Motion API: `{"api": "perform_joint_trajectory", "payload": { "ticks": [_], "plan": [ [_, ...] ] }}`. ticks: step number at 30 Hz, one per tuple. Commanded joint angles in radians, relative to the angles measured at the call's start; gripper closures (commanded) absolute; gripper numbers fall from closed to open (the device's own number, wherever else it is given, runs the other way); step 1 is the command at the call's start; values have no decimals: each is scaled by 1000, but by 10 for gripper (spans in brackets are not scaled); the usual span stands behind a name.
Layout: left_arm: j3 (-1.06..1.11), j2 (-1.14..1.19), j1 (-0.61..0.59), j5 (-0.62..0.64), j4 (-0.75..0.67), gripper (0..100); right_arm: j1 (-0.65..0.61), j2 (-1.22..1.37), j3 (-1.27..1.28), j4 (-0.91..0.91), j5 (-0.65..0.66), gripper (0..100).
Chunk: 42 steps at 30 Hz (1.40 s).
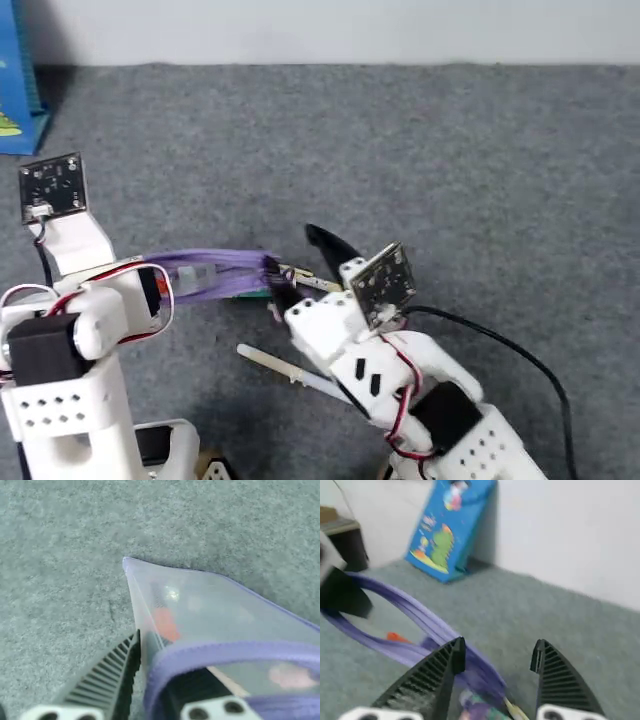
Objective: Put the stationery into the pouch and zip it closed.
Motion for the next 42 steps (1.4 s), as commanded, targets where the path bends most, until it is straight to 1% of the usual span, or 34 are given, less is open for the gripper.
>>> {"api": "perform_joint_trajectory", "payload": {
  "ticks": [1,4,6,12,19,25,34,40,42],
  "plan": [
    [-58,-2,-43,3,9,988,87,70,-49,142,-9,789],
    [-51,-3,-44,3,9,988,125,150,-49,183,-3,790],
    [-36,-6,-43,3,9,988,131,223,-49,188,29,787],
    [-10,-8,-43,3,8,988,159,519,-94,179,87,786],
    [-10,-8,-43,3,8,988,231,908,-278,179,94,786],
    [-10,-9,-41,3,8,988,242,1145,-434,177,140,786],
    [-10,-9,-43,3,8,988,262,1369,-594,177,158,790],
    [-10,-9,-44,2,8,988,320,1425,-594,188,288,792],
    [-10,-9,-44,2,8,988,352,1423,-580,188,322,836]
  ]
}}
